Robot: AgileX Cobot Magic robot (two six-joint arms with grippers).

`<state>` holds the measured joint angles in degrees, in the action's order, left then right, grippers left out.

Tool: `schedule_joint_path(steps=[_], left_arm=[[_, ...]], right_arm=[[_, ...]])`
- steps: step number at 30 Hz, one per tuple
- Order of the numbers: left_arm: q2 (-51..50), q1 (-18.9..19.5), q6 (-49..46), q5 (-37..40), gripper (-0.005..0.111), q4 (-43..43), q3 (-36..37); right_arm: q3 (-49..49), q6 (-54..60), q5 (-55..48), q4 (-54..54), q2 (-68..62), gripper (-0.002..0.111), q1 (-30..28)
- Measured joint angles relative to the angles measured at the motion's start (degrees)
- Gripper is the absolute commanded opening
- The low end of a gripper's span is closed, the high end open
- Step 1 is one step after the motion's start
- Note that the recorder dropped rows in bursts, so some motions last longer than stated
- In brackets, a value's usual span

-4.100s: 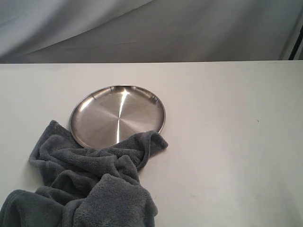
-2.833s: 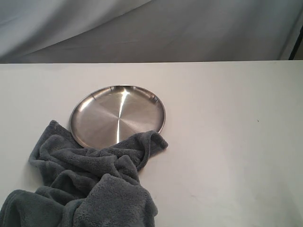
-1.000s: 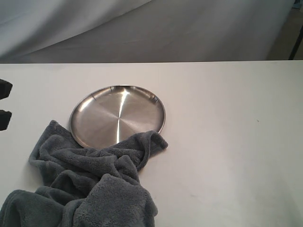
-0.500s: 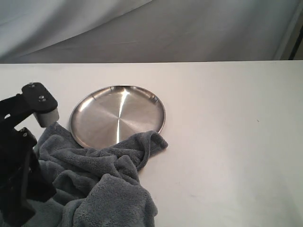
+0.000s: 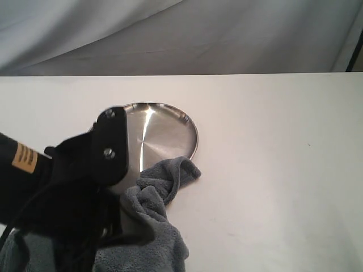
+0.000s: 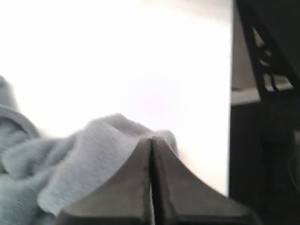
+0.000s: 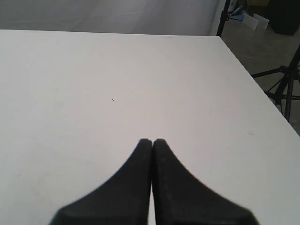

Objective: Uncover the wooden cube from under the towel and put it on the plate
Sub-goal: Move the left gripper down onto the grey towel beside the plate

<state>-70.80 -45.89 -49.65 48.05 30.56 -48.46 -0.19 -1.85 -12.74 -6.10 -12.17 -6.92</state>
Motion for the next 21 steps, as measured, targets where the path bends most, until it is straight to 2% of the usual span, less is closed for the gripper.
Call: schedule_joint_path(steps=[5,8,12,16,19,21], left_arm=[[0.0,-0.1,-0.2,-14.2,0.0,0.3,0.0],[0.0,-0.1,1.2,-16.8,0.0,-2.1,0.0],[0.0,2.0,9.9,-17.5,0.0,-7.9,0.0],[0.0,6.5,22.8,-18.5,0.0,-18.0,0.0],[0.0,8.8,31.4,-16.1,0.0,-24.4,0.0],[0.0,9.2,33.7,-12.2,0.0,-27.7,0.0]], right_arm=[[0.0,0.0,0.0,0.0,0.0,0.0,0.0],[0.0,0.0,0.0,0.0,0.0,0.0,0.0],[0.0,0.0,0.0,0.0,0.0,0.0,0.0],[0.0,0.0,0.0,0.0,0.0,0.0,0.0],[0.0,0.0,0.0,0.0,0.0,0.0,0.0],[0.0,0.0,0.0,0.0,0.0,0.0,0.0]])
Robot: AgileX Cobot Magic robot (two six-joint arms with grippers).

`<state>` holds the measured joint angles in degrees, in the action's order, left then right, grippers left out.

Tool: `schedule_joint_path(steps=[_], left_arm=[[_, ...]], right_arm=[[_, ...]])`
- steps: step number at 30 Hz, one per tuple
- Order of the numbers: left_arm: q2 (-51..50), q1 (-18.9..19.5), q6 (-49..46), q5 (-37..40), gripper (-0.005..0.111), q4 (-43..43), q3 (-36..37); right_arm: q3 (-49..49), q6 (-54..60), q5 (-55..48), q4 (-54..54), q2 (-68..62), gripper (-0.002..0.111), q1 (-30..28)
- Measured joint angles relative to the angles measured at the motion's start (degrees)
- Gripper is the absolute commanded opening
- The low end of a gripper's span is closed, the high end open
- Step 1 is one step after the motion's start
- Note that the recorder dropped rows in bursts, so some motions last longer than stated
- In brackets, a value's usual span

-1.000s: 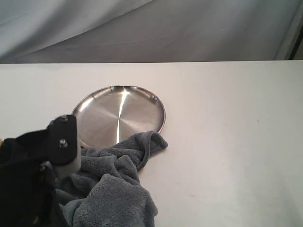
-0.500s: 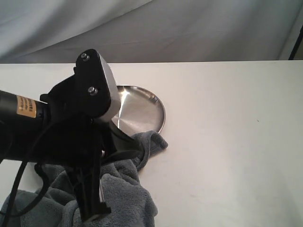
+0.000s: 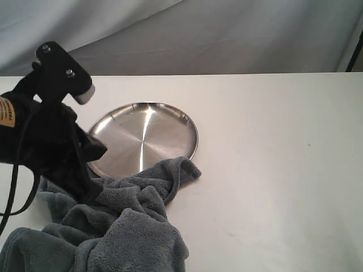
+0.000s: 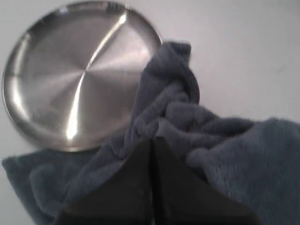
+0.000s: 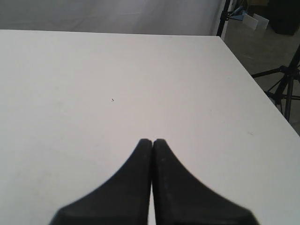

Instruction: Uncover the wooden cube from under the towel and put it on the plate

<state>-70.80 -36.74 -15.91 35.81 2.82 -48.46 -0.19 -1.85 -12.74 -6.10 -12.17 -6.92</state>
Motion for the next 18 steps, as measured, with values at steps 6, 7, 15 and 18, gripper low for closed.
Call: schedule_joint_path(steps=[6,7,15,18], left_arm=[[0.0,0.0,1.5,15.7,0.0,-2.8,0.0],[0.0,0.0,1.5,17.6,0.0,-3.1,0.0],[0.1,0.0,-4.9,28.1,0.001,3.8,0.0],[0.1,0.0,-14.4,30.5,0.001,13.8,0.0]], right_arm=[[0.0,0.0,0.0,0.0,0.0,0.0,0.0],[0.0,0.0,0.0,0.0,0.0,0.0,0.0],[0.0,0.0,0.0,0.0,0.0,0.0,0.0],[0.0,0.0,0.0,0.0,0.0,0.0,0.0]])
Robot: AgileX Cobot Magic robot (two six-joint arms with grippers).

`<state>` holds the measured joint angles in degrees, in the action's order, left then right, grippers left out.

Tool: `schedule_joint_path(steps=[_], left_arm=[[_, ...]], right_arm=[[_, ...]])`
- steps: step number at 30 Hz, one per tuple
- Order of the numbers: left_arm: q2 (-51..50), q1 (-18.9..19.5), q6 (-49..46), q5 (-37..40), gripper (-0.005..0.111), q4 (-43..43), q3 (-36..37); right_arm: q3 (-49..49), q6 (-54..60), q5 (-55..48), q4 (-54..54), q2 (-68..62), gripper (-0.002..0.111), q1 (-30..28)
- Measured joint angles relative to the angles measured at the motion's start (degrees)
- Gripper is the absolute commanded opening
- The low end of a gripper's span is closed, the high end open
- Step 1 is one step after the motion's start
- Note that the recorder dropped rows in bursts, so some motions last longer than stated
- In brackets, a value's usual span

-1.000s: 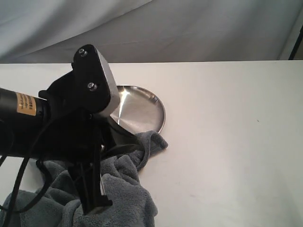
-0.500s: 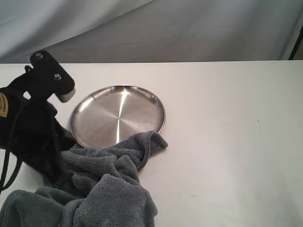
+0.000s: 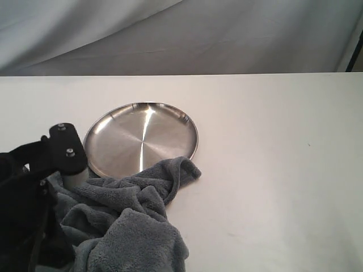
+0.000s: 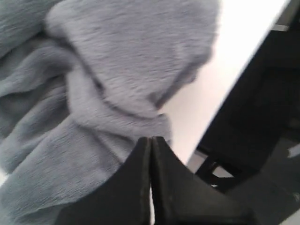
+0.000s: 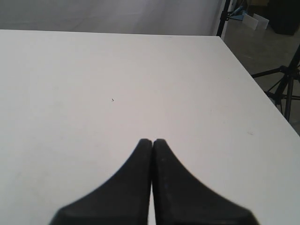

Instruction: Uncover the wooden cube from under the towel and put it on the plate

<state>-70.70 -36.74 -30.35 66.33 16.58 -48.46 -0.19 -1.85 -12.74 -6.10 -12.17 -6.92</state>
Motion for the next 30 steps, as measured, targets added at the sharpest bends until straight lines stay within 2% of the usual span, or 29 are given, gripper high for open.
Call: schedule_joint_path(steps=[5,11,14,17,25,30], left_arm=[[0.0,-2.6,-14.1,-0.1,0.001,9.8,0.0],[-0.1,-3.6,-22.7,-14.4,0.001,15.8,0.0],[-0.1,-3.6,-23.1,-21.4,0.001,16.3,0.0],[-0.1,-3.6,-22.0,-25.1,0.001,16.3,0.0],[-0.1,-3.6,-16.4,-29.5,0.001,7.3,0.0],[-0.1,-3.6,-11.6,-29.6,0.001,3.0,0.0]], right_arm=[[0.0,0.0,0.0,0.0,0.0,0.0,0.0],[0.0,0.0,0.0,0.0,0.0,0.0,0.0],[0.0,0.0,0.0,0.0,0.0,0.0,0.0],[0.0,0.0,0.0,0.0,0.0,0.0,0.0],[0.0,0.0,0.0,0.0,0.0,0.0,0.0],[0.0,0.0,0.0,0.0,0.0,0.0,0.0]])
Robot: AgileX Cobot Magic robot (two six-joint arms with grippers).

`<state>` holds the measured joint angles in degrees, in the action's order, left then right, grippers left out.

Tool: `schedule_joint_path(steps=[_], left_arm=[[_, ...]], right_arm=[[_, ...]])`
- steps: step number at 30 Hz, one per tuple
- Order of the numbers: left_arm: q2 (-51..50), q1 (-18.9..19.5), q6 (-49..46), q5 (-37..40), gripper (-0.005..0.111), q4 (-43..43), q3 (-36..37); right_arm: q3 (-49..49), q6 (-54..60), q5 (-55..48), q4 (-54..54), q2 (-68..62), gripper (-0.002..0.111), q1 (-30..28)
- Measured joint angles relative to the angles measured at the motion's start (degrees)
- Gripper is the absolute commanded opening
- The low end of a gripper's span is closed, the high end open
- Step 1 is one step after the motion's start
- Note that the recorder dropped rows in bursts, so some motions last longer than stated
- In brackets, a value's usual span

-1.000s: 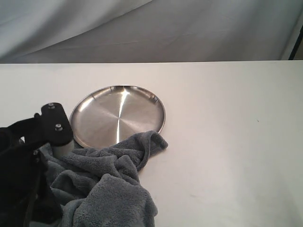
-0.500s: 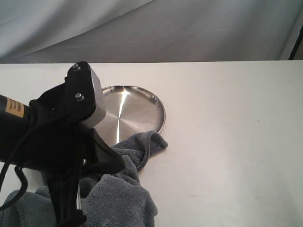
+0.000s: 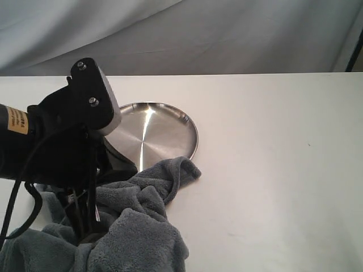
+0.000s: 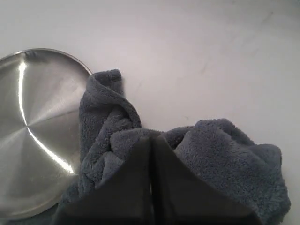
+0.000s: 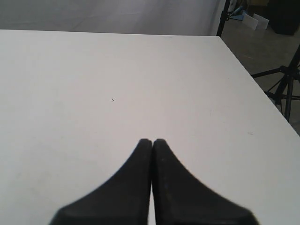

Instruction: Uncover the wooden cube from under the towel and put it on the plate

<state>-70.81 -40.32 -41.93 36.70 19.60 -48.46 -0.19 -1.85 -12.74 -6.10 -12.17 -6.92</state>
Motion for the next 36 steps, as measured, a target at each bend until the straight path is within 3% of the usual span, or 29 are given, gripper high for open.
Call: schedule_joint_path(steps=[10,20,23,28,31,36], left_arm=[[0.0,0.0,2.2,12.2,0.001,-4.2,0.4],[0.0,0.0,2.4,12.2,0.002,-4.6,3.7],[0.0,0.0,2.4,13.0,0.021,-5.9,3.7],[0.0,0.0,2.4,12.6,0.082,-4.8,5.3],[0.1,0.0,2.6,10.8,0.096,3.4,8.8],[0.1,0.0,2.8,9.5,0.1,4.1,11.2]], right_arm=[[0.0,0.0,0.0,0.0,0.0,0.0,0.0],[0.0,0.0,0.0,0.0,0.0,0.0,0.0],[0.0,0.0,0.0,0.0,0.0,0.0,0.0],[0.0,0.0,0.0,0.0,0.0,0.0,0.0],[0.0,0.0,0.0,0.0,0.0,0.0,0.0],[0.0,0.0,0.0,0.0,0.0,0.0,0.0]])
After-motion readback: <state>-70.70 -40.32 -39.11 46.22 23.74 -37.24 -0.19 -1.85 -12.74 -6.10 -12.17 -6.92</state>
